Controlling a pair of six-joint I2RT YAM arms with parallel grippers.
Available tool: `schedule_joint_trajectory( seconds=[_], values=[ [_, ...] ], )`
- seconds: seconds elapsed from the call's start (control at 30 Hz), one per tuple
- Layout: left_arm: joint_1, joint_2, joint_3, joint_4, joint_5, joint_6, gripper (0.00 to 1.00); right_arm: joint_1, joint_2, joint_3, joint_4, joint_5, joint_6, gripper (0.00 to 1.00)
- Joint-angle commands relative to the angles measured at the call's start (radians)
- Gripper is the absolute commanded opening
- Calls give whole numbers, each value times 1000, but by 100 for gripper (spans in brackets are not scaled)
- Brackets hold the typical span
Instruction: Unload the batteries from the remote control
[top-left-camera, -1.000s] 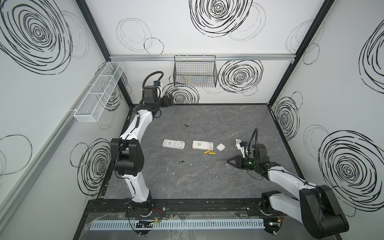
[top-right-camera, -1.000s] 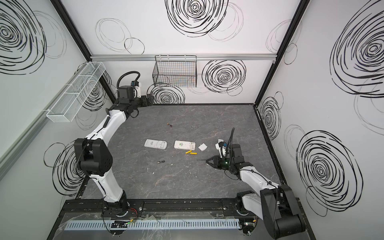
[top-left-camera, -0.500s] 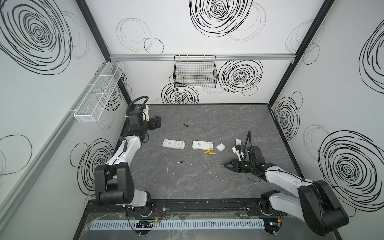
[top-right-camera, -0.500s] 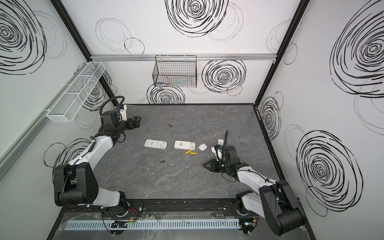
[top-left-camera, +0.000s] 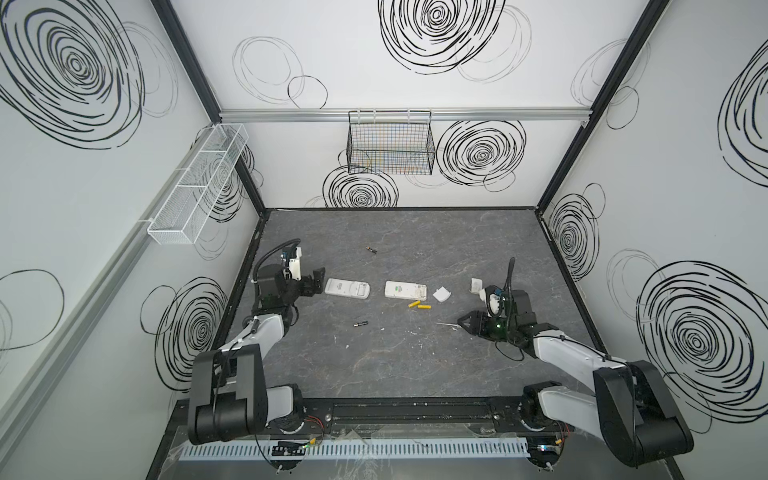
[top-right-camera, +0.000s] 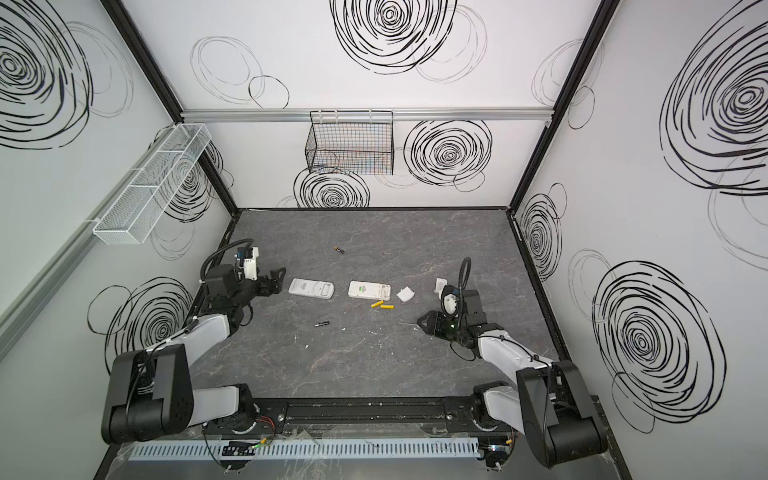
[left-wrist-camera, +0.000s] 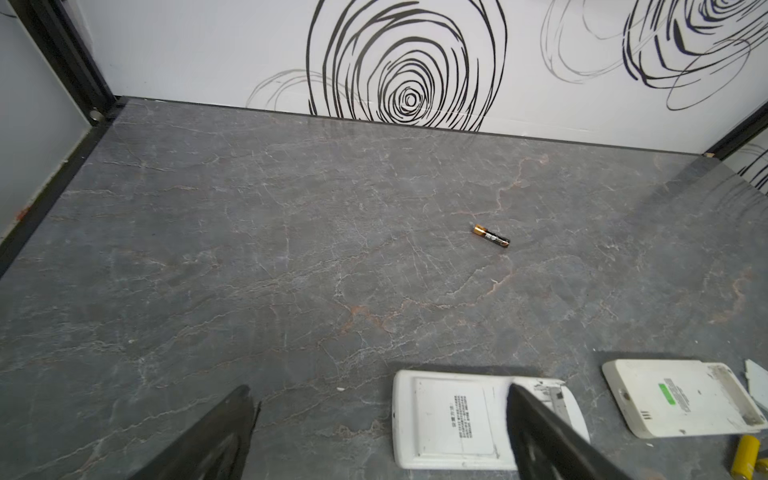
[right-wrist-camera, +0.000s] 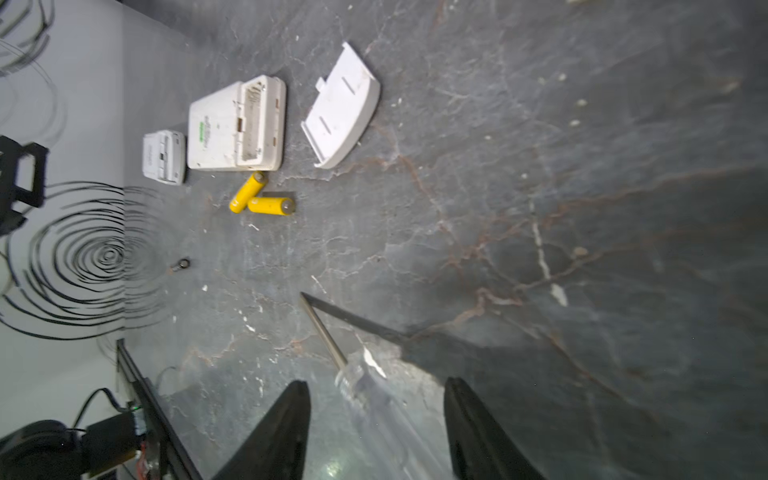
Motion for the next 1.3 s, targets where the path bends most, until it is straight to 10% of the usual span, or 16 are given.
schedule_joint_trajectory(
  seconds=[0.0, 0.2, 0.3, 0.97, 1.27],
  values=[
    [-19, 24, -25, 208, 24, 22, 96, -10, -20, 12, -25, 47, -9, 61],
    [-43, 52, -83, 370, 6, 19, 96, -18, -17, 21, -37, 70, -10, 67],
    [-51, 66, -123, 460, -8, 14, 96, -19, -27, 28, -48, 95, -8, 99],
    [-199, 186, -348, 1039, -225, 36, 96, 5, -144, 68, -90, 418, -51, 100],
    [-223, 174, -340, 996, -378, 14, 96, 4, -154, 54, 56, 585, -60, 100]
  ],
)
